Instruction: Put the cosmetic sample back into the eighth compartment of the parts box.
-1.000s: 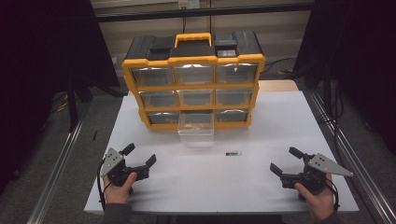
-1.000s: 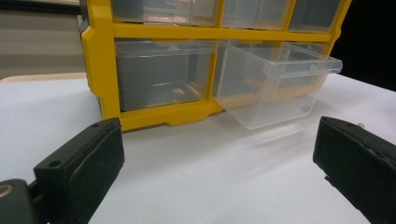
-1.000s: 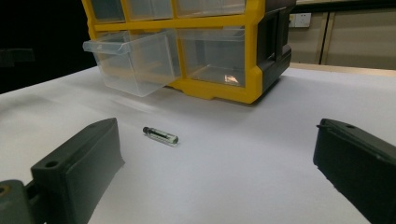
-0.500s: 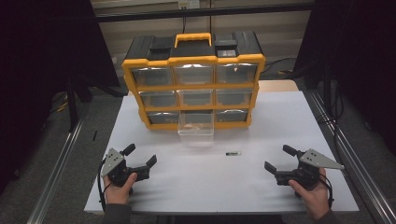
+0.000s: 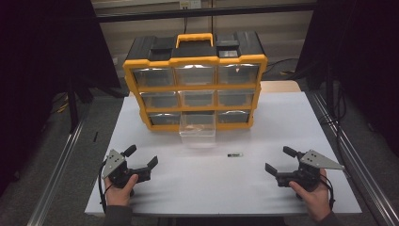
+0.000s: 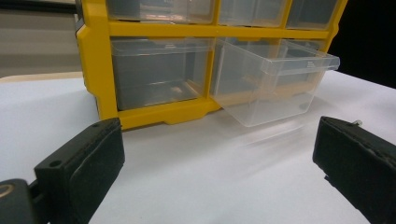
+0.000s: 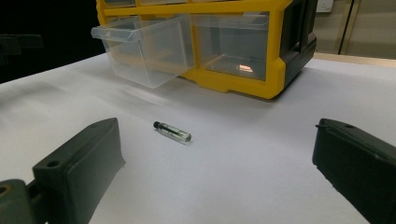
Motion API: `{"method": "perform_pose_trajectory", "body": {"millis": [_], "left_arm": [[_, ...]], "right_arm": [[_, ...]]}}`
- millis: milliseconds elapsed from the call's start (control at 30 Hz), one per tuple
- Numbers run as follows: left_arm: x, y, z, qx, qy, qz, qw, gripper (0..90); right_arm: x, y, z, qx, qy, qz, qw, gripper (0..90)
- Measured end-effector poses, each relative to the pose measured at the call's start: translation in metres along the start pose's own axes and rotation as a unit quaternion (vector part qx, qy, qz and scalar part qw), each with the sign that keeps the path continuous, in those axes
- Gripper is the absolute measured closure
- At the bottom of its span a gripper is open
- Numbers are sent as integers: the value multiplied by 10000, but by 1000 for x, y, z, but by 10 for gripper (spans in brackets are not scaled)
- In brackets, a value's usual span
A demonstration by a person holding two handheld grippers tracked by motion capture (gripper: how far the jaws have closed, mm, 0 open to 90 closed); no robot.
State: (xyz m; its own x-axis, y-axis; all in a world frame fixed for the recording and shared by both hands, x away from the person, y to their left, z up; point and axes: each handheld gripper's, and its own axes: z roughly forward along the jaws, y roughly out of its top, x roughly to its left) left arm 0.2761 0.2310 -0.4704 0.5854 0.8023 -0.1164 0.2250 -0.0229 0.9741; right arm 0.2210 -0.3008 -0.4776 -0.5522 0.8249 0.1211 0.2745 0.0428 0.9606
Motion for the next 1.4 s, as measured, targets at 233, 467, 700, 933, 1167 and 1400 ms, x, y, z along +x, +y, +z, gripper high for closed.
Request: {"method": "perform_pose_trajectory", "body": {"millis": [233, 467, 700, 933, 1167, 1400], "left_arm": [[0, 0, 0, 109, -14, 130, 9999, 22], [1, 0, 1, 82, -22, 122, 9999, 22], [-1, 0, 2, 85, -53, 94, 9999, 22], [-1, 0, 3, 102, -33, 92, 9999, 22], [0, 0, 3, 127, -28, 139, 9998, 22], [0, 0, 3, 138, -65, 114, 9998, 22]], "right_arm": [[-1, 3, 7, 91, 30, -56, 9999, 4], [-2, 5, 16, 231, 173, 0, 9996, 4], [-2, 7, 24, 391, 174, -2, 9991, 12], [-1, 8, 33, 527, 252, 19, 9983, 25], [1, 11, 45, 585, 283, -25, 9979, 35], [1, 15, 54, 645, 322, -23, 9974, 57]]}}
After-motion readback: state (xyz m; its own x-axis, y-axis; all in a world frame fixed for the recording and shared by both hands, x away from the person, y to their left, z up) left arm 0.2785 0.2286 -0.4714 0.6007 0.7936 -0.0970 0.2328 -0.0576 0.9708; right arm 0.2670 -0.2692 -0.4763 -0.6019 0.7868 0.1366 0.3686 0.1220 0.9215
